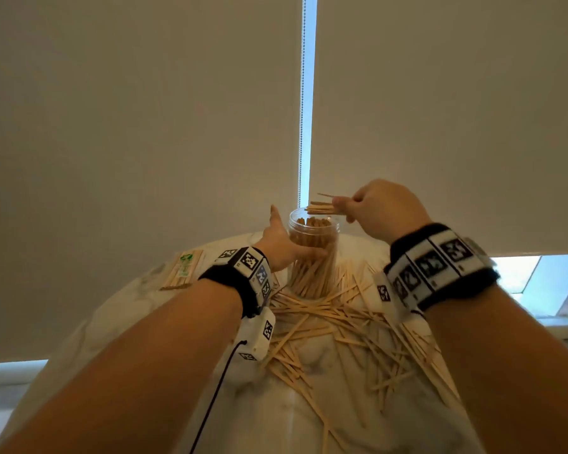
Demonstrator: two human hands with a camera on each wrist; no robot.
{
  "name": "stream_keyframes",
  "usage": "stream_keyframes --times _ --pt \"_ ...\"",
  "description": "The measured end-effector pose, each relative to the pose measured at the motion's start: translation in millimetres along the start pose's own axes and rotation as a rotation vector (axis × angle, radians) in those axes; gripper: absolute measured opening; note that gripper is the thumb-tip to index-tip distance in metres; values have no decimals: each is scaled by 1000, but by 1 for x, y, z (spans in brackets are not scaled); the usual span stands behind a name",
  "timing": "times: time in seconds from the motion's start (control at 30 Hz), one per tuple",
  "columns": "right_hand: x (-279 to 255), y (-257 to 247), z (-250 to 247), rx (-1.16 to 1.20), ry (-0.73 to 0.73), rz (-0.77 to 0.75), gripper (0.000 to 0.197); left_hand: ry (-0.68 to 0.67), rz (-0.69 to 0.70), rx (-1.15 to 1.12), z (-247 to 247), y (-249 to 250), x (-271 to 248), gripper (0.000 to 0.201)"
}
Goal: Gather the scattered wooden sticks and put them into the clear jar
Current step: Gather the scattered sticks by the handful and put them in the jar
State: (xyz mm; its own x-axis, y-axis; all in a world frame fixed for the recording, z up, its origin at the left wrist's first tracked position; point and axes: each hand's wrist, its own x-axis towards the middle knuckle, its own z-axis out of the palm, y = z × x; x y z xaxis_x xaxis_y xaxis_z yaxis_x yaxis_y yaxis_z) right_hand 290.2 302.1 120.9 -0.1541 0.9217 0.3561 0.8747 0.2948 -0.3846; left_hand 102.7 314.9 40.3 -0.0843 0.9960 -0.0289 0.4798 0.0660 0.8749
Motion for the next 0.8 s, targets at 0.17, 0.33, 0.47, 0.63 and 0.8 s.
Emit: stream_keyframes --times 0.17,0.33,0.47,0.63,0.8 --pt "58 -29 12 -435 -175 -112 53 -10 92 -218 16 -6 26 156" --pt "73 -51 21 -690 -329 -247 50 -14 150 -244 17 -11 26 119" --pt "87 -60 28 -655 -428 -340 34 0 164 -219 17 -9 17 112" --pt "94 -59 38 -714 -455 -345 29 14 181 -230 16 -10 16 108" --pt "98 -64 40 -768 -446 -324 24 10 174 -219 18 -16 20 113"
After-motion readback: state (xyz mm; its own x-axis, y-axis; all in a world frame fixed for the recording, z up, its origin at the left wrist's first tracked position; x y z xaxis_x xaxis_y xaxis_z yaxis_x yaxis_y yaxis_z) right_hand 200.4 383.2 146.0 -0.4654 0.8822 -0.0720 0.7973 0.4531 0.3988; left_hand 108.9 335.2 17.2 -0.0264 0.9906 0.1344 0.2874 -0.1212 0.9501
